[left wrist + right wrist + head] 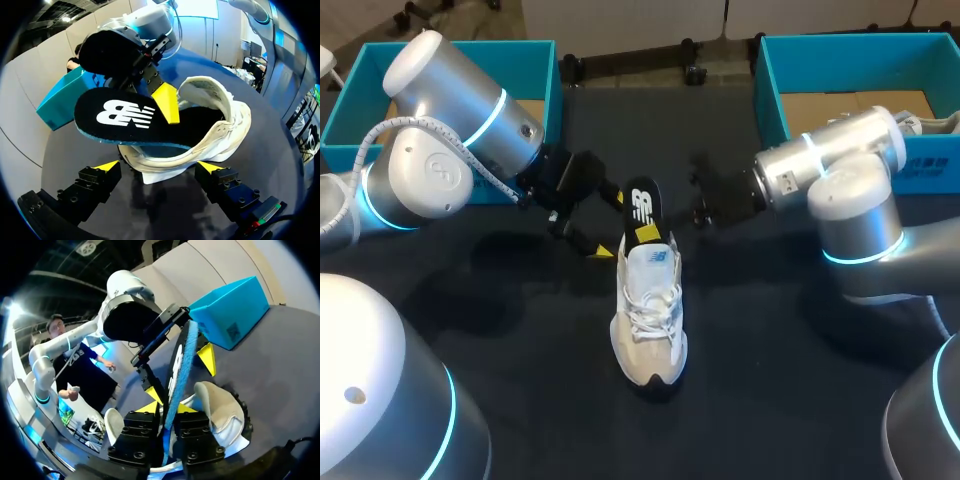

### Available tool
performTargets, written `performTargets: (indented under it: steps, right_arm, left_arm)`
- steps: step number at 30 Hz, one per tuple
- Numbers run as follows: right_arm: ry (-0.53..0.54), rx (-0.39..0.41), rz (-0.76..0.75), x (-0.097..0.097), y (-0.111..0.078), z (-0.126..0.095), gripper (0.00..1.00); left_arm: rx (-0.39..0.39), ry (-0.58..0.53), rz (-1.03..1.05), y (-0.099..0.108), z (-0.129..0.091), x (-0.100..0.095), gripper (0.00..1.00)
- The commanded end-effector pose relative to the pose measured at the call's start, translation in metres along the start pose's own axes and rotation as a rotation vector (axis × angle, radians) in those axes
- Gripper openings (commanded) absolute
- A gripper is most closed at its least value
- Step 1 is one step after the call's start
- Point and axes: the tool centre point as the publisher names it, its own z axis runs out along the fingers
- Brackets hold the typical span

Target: Take the shoe out of the shoebox, open the shoe tongue, remove and reinsert the insole, then place the shoe into the shoebox

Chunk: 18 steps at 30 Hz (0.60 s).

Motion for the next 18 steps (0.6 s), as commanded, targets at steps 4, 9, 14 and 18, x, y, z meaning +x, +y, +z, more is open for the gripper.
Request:
performTargets:
  steps: [4,9,14,18]
  right_arm:
    - [0.020,0.046,0.007,-0.005,0.005,0.000,0.00]
    - [0.032,0.070,0.041,-0.001,-0.008,0.002,0.00]
    - [0.044,0.063,0.068,0.008,-0.021,0.006,0.00]
    - [0.046,0.072,0.083,0.011,-0.025,0.008,0.00]
  left_arm:
    - [-0.004,-0.001,0.000,-0.001,0.000,0.001,1.00]
    - [-0.004,-0.001,0.000,-0.001,0.000,0.001,1.00]
    - [-0.004,-0.001,0.000,-0.001,0.000,0.001,1.00]
    - [-0.004,-0.001,0.000,-0.001,0.000,0.001,1.00]
